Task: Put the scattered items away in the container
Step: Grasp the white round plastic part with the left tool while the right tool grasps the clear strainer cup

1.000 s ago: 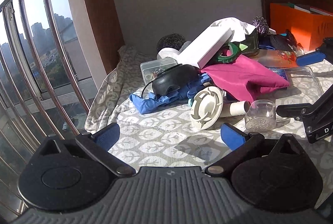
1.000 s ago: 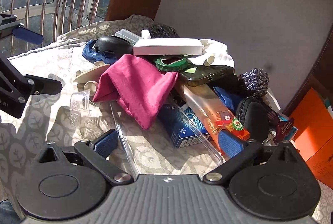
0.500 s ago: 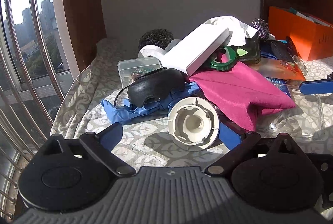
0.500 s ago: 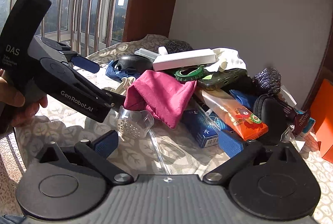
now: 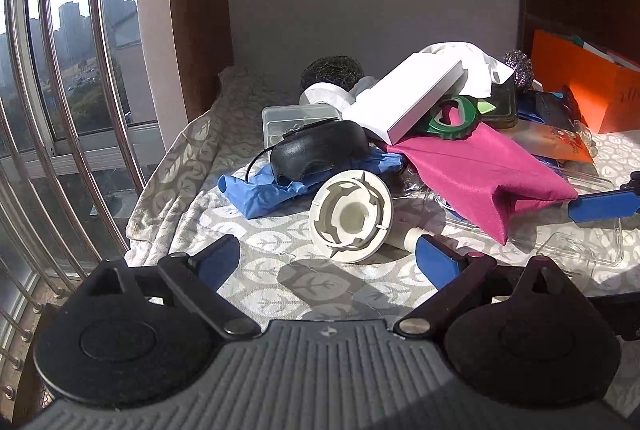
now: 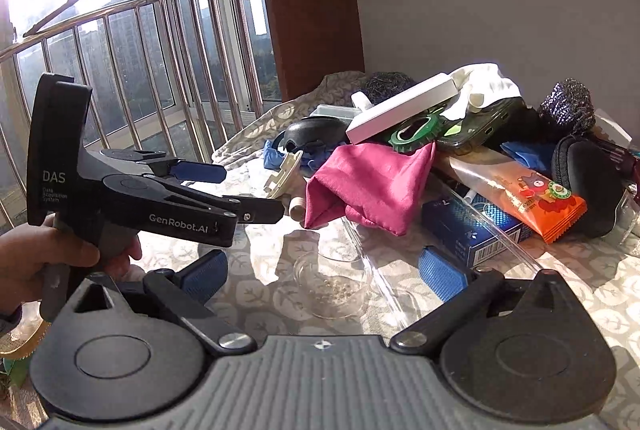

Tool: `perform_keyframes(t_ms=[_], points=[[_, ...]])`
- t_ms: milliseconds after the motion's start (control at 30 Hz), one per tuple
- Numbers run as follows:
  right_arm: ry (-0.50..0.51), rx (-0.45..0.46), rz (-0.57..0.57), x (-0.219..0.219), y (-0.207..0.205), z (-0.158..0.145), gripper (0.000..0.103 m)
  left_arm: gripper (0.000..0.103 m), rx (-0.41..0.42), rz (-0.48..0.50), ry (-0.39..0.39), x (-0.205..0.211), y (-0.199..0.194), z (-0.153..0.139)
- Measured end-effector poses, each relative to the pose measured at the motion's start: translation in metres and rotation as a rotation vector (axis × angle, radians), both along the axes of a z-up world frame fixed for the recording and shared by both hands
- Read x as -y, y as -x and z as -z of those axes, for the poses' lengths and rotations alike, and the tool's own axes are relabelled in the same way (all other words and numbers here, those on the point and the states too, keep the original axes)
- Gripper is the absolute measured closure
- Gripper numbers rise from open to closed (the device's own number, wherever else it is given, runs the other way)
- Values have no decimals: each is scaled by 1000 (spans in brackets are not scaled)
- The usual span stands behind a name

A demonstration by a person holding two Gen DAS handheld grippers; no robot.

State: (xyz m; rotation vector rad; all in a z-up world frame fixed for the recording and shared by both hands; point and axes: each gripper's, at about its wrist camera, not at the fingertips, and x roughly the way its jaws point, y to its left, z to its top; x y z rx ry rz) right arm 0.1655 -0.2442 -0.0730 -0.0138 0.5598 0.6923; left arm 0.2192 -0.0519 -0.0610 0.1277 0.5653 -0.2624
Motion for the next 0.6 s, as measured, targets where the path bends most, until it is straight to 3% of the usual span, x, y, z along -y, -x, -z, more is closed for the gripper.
perform_keyframes(t_ms=[133, 233, 333, 367, 433, 467, 600], points=[[24, 2, -6, -3, 0, 0, 1, 0, -1, -5, -9, 9, -14, -3], [19, 14, -12, -1, 1, 1, 22, 0, -28, -13, -5, 15, -27, -1], [31, 20, -15, 1, 0, 3, 31, 0, -63, -18, -23, 23, -40, 7], [44, 31, -13, 1, 2, 4, 39, 1, -65, -17, -22, 24, -43, 10], [62, 48, -29, 3, 4, 5, 54, 46, -83, -12, 15, 20, -47, 12], [64, 49, -40, 4, 5, 6, 59, 57, -89, -11, 54, 14, -46, 13], [89, 79, -62, 5, 13, 8, 63, 61, -67, 16, 65, 7, -29, 15]])
